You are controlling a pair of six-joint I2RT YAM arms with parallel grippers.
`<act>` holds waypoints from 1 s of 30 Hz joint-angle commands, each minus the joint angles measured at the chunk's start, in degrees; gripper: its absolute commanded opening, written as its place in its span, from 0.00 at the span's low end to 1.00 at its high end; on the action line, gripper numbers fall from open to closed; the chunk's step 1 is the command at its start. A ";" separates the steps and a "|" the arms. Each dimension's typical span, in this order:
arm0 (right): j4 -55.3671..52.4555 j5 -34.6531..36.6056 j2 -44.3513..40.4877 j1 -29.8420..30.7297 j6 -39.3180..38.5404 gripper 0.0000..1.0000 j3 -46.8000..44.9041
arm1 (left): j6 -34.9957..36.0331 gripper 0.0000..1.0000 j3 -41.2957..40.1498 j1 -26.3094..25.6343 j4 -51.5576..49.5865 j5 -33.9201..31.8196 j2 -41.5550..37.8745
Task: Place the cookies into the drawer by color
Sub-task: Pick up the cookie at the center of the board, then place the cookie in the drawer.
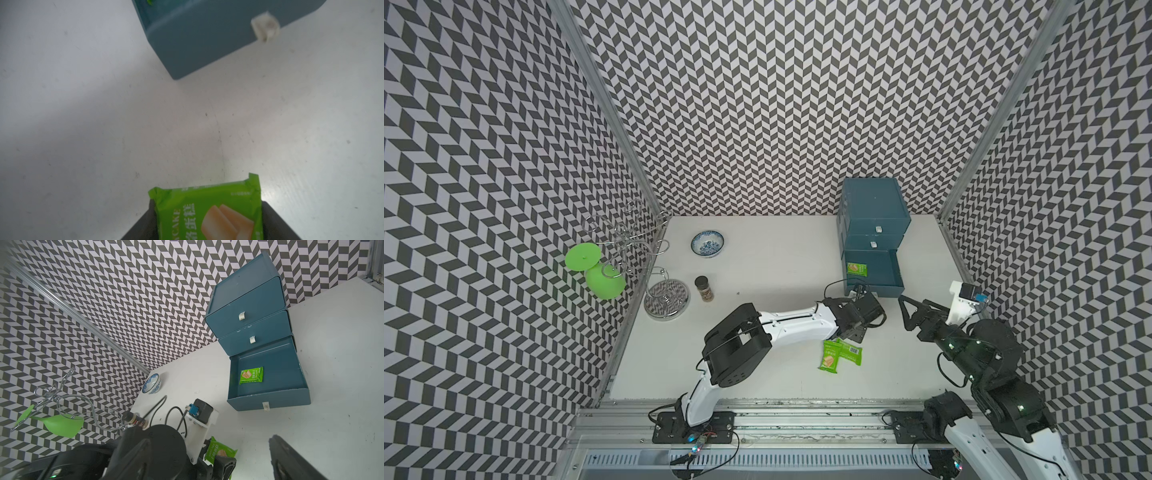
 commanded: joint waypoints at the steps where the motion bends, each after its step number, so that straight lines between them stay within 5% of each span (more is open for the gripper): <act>1: 2.42 0.77 -1.15 -0.11 0.54 0.89 -1.00 | 2.09 0.73 3.46 0.29 -0.63 -2.61 -3.98; 18: 2.52 -1.26 -1.96 -0.11 1.99 0.89 -2.02 | 8.50 0.74 27.63 9.72 1.86 0.68 9.19; 30: 1.56 -1.71 -2.64 -0.11 2.31 0.89 -1.95 | 11.31 0.74 29.53 12.54 13.87 5.06 17.01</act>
